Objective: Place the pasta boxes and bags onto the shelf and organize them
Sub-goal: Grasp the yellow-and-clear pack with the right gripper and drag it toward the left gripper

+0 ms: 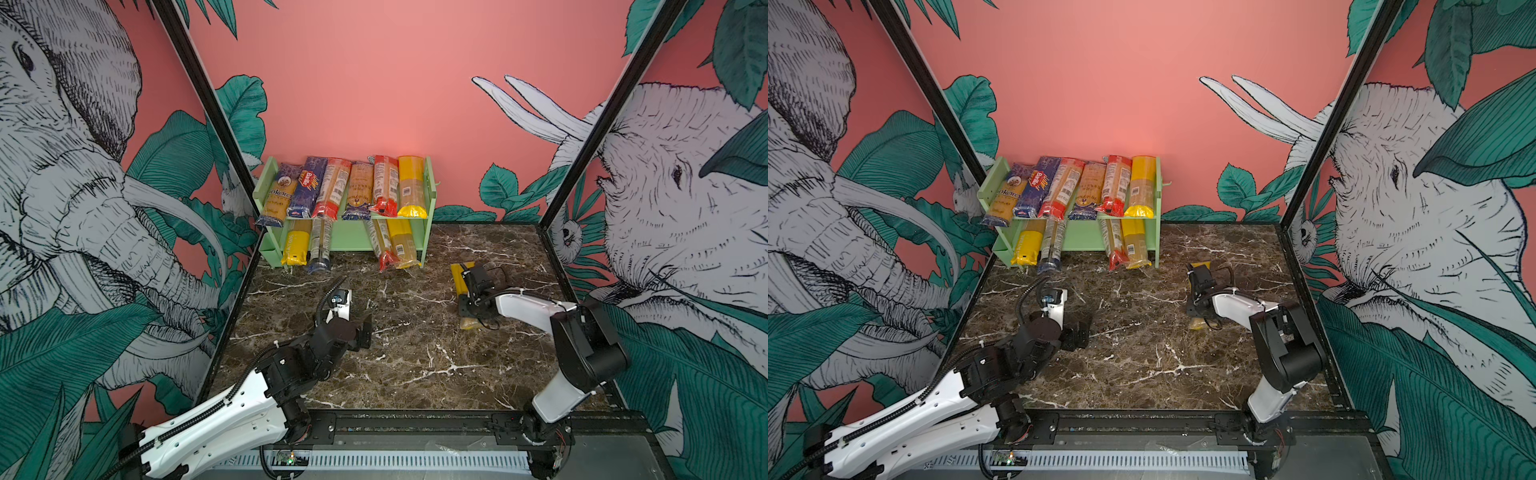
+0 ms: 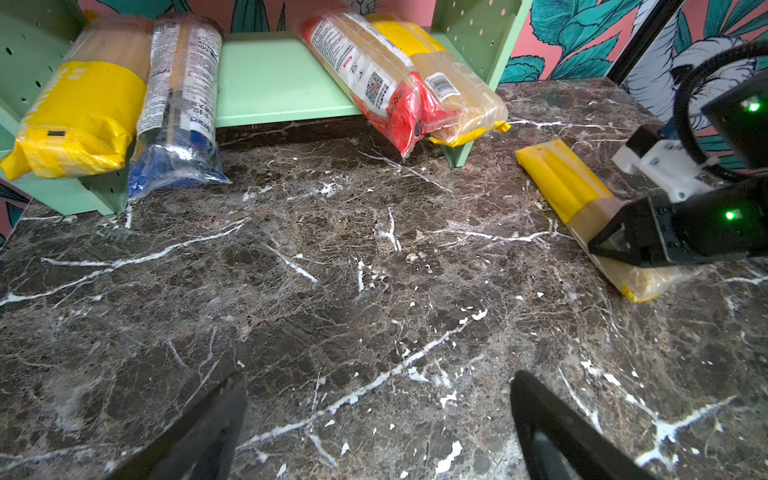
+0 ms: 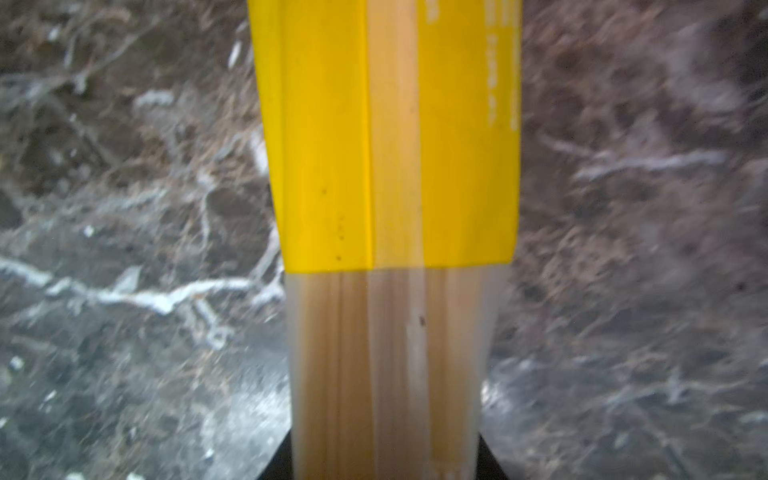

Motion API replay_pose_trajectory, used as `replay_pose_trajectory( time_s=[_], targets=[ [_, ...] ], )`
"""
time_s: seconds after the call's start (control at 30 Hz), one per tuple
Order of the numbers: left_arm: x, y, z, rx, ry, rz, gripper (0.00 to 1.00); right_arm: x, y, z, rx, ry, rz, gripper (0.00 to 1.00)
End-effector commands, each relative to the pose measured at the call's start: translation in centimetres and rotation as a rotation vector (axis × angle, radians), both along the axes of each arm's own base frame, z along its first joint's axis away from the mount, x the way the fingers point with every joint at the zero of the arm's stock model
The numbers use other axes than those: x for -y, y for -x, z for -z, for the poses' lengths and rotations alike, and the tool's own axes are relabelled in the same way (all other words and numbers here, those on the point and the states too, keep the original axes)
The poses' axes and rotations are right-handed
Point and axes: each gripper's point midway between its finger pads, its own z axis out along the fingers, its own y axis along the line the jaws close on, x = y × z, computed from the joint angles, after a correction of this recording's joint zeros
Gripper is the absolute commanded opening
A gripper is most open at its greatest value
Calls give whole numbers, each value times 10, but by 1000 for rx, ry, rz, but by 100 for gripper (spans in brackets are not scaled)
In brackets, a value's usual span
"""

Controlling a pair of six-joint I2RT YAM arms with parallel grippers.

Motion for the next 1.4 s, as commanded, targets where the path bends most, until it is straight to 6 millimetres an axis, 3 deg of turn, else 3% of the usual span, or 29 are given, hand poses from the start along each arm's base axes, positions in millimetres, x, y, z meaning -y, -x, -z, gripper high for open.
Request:
replay_pose_trajectory(
  time_s=[0.0, 0.3, 0.6, 0.7, 0.83, 0.87, 1.0, 1.13, 1.37],
  targets=[
    [-15, 4, 9, -9, -14, -41, 99, -38, 30, -2, -50, -45, -57, 25],
    [-39, 16, 12, -3, 18, -84, 99, -131, 52, -22, -8, -97, -169, 22],
    [-61, 24, 21, -34, 4, -138, 99, -229, 33, -31, 17, -196, -218, 25],
    [-68, 27, 21, -37, 3, -155, 99, -256, 33, -31, 17, -213, -238, 30],
    [-71, 28, 21, -33, 9, -158, 99, -279, 37, -34, 14, -243, -279, 51],
    [-71, 28, 22, -36, 7, -158, 99, -280, 38, -36, 16, -250, -286, 54],
    [-67, 26, 32, -72, -18, -171, 99, -278, 49, -49, 20, -286, -332, 86],
    [-63, 23, 46, -124, -58, -202, 99, -259, 68, -63, 20, -262, -387, 92],
    [-35, 16, 76, -213, -52, -198, 99, -168, 91, -70, 73, -84, -322, 99]
  ],
)
